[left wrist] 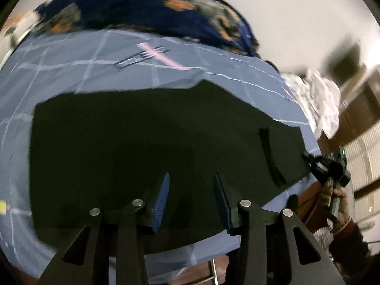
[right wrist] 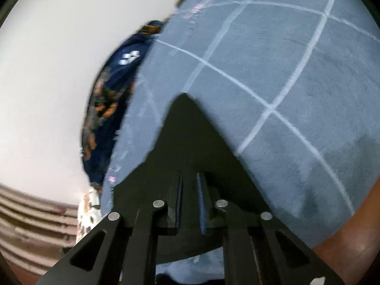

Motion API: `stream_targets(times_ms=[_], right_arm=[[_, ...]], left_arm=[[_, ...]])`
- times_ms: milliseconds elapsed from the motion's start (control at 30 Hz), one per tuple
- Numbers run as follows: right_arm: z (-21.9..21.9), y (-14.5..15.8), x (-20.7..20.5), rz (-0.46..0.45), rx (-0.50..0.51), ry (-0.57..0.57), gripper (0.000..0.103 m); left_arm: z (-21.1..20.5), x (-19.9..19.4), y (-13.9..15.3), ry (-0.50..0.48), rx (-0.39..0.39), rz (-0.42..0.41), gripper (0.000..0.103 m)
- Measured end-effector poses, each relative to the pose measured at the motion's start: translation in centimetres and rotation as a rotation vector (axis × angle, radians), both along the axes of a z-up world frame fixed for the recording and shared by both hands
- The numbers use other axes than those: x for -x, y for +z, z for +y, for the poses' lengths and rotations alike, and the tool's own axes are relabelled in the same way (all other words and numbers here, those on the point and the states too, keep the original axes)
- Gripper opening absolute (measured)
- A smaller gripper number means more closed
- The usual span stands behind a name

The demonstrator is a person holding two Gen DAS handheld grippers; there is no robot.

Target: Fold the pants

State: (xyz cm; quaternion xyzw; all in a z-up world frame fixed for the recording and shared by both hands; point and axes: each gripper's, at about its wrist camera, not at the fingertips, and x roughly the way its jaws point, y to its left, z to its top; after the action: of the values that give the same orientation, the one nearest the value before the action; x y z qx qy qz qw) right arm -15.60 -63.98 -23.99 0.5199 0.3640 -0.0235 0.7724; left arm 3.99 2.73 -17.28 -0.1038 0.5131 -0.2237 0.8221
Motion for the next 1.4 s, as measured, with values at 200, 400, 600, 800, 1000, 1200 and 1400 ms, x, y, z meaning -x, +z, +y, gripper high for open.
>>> stream_targets(times_ms=[200, 400, 600, 800, 1000, 1200, 1400], right_arm=[[0.1, 1.8, -0.5, -0.023, 0.0, 0.002, 0.01], [-0.7, 4.2, -4.8, -0.064, 0.066, 0.024, 0.01], [-2.5, 1.2, -7.8, 0.031, 0.027, 0.018, 0.0], [-2.5, 1.7, -7.2, 0.011, 0.042, 0.021, 0.003], [0.5, 4.1, -3.5, -0.102, 0.115, 0.085, 0.01], [2.8, 1.5, -0.9, -0.006, 0.241, 0.163, 0.005], [4.5, 4.9, -1.3, -0.114, 0.25, 0.179, 0.011]], left_arm=[[2.7, 0.3, -0.5, 0.07, 0.027, 0.019, 0.041], [2.2, 0.8, 0.4, 0.055, -0.03, -0.036, 0.046], [3.8, 1.5, 0.9, 0.103, -0.062, -0.075, 0.051], [8.2, 1.0, 0.7, 0.215, -0.028, -0.059, 0.053], [14.0, 1.0, 1.0, 0.302, -0.014, -0.05, 0.054], [17.2, 0.6, -0.4, 0.269, 0.055, 0.0, 0.054], [14.4, -1.5, -1.8, 0.099, 0.046, 0.029, 0.054]])
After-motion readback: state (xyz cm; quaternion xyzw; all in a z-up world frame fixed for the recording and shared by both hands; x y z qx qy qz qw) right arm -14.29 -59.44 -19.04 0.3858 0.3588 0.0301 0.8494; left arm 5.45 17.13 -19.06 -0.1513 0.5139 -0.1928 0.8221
